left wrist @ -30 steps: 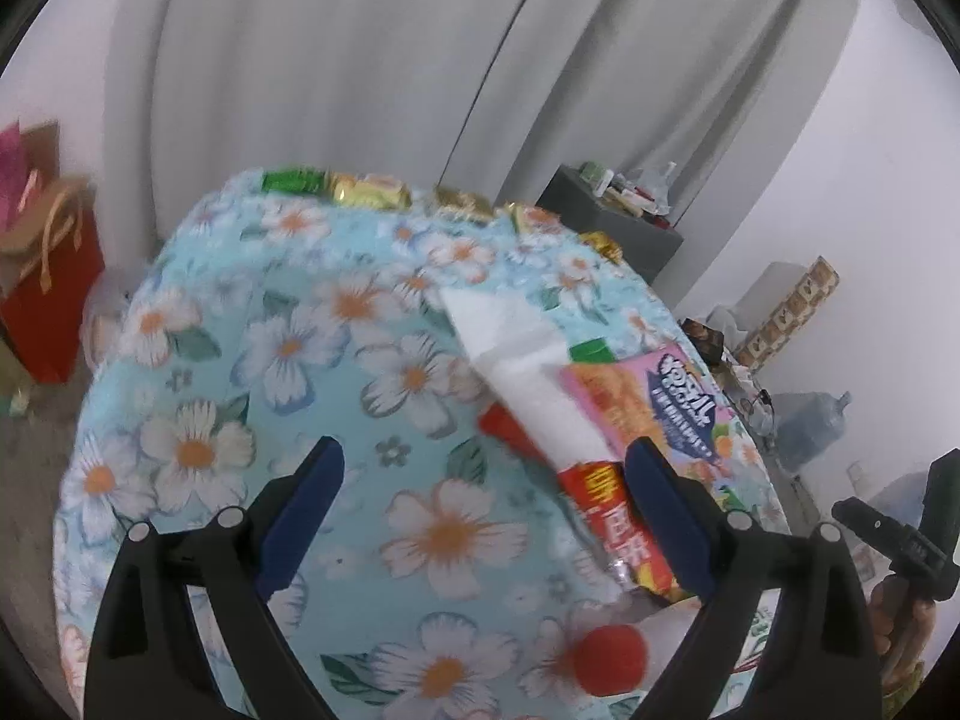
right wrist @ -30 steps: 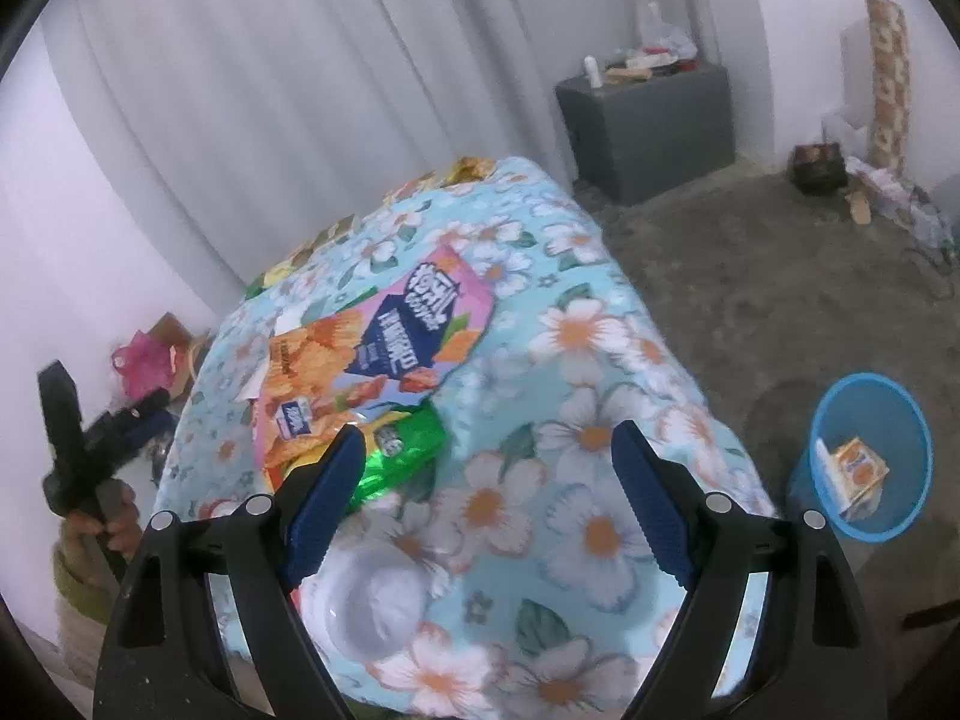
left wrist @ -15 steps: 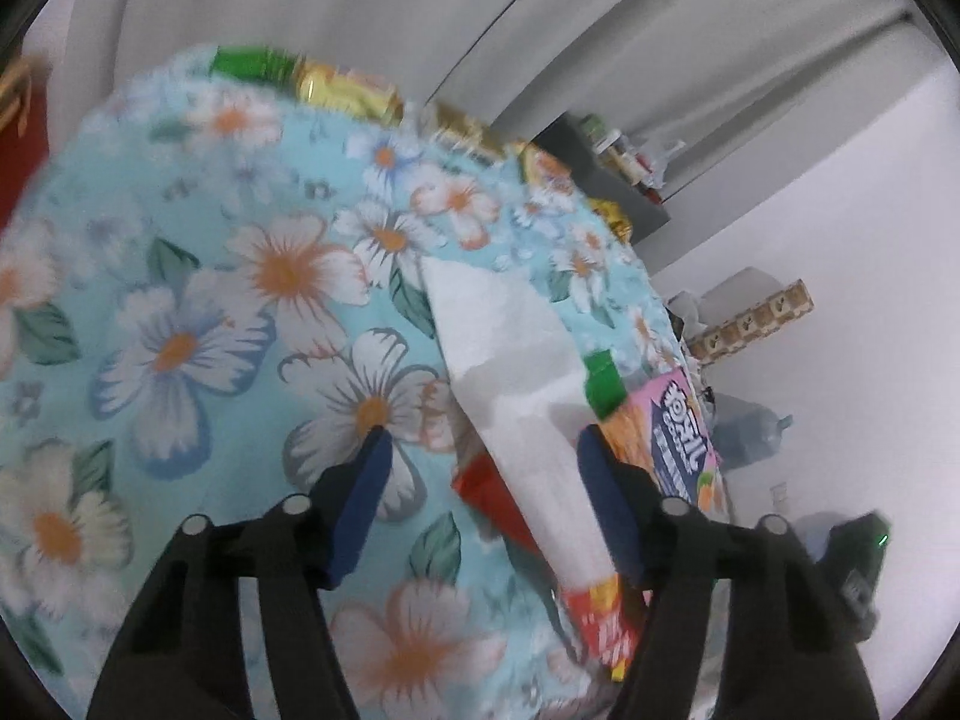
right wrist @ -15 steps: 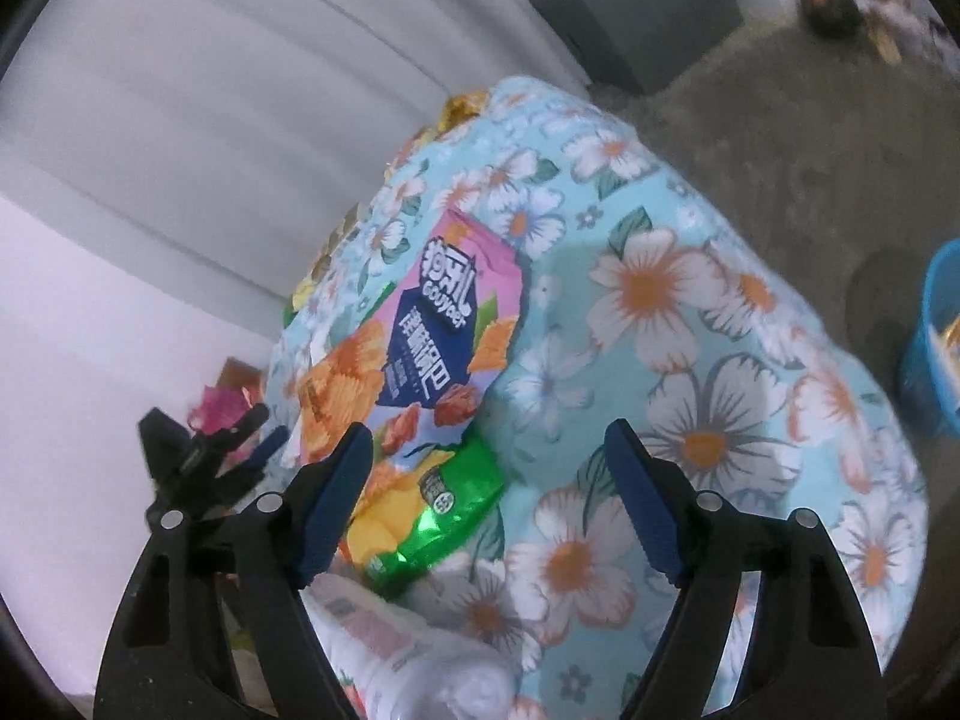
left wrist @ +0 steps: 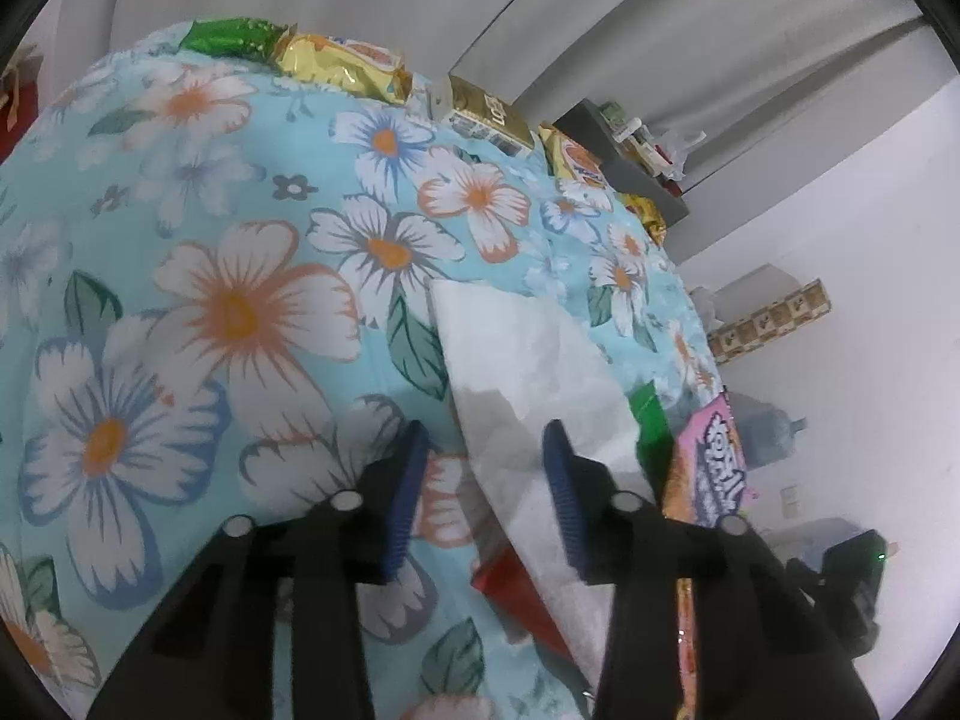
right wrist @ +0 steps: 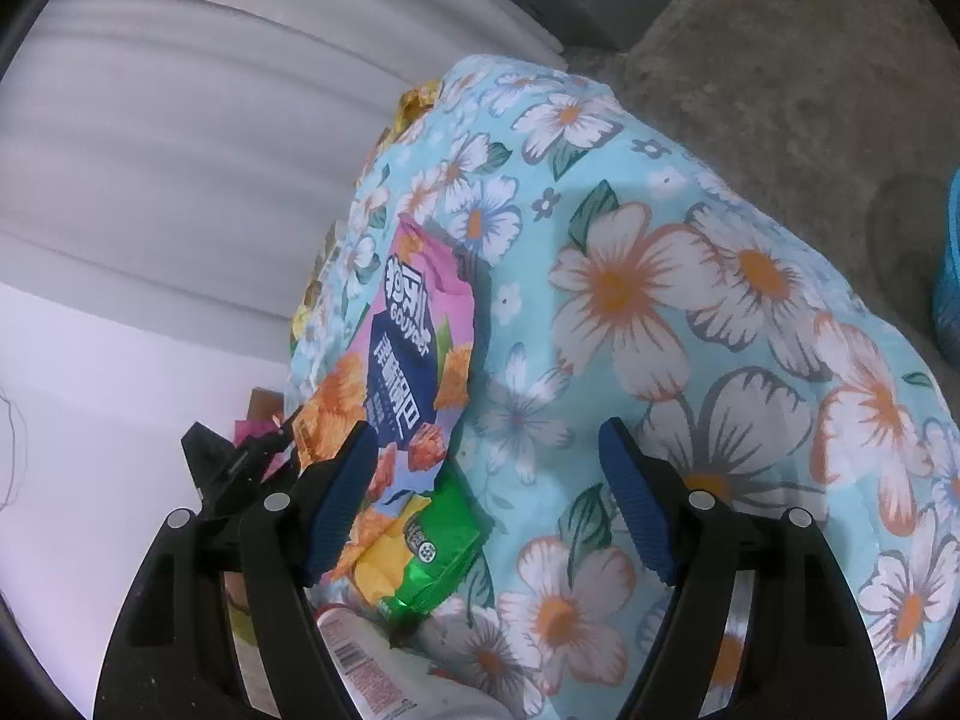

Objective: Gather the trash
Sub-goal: 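Grasp the white tissue with the left gripper while the right grasps the pink snack bag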

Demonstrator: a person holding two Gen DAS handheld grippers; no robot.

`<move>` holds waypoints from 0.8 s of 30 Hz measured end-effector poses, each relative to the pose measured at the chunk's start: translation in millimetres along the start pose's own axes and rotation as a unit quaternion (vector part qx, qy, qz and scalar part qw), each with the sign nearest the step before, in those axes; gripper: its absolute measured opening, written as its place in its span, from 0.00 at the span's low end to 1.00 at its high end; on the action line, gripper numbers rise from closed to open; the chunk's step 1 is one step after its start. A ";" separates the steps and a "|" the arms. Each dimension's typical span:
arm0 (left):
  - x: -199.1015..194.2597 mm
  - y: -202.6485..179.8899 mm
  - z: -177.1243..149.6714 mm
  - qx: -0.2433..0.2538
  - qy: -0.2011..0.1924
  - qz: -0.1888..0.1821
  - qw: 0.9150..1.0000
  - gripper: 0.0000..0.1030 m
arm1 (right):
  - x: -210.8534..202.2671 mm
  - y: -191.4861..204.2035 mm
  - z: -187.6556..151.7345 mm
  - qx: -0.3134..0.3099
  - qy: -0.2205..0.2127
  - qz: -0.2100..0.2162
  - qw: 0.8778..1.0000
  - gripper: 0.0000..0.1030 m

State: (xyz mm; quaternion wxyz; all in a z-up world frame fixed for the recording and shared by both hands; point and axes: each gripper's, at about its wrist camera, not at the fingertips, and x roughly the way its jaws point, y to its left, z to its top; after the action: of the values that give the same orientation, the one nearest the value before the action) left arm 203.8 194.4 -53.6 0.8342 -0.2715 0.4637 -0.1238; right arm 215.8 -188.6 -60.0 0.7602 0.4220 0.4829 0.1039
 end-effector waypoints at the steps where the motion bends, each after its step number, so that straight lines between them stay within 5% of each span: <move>1: 0.0 0.3 -0.3 0.003 -0.002 0.002 1.000 0.29 | -0.9 -0.7 0.2 0.001 0.001 0.001 1.000 0.70; 11: -5.2 1.7 -3.1 0.018 -0.019 -0.002 1.000 0.02 | 25.4 7.4 11.1 0.015 0.032 0.046 0.998 0.66; 14: -13.9 1.9 -3.5 0.024 -0.036 0.007 0.999 0.01 | 34.8 9.0 16.3 0.019 0.036 0.055 0.998 0.61; 20: -37.8 3.4 0.4 0.038 -0.108 0.086 0.990 0.00 | 43.9 8.8 22.2 0.023 0.043 0.061 0.997 0.51; 24: -38.1 14.4 2.8 0.011 -0.086 0.050 0.995 0.00 | 44.1 9.0 21.8 0.022 0.043 0.063 0.997 0.50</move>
State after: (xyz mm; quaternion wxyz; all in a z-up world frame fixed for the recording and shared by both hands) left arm 185.0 224.7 -33.6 0.8788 -0.2485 0.4024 -0.0628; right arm 258.5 -169.9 -77.9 0.7213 0.4631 0.4900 0.1588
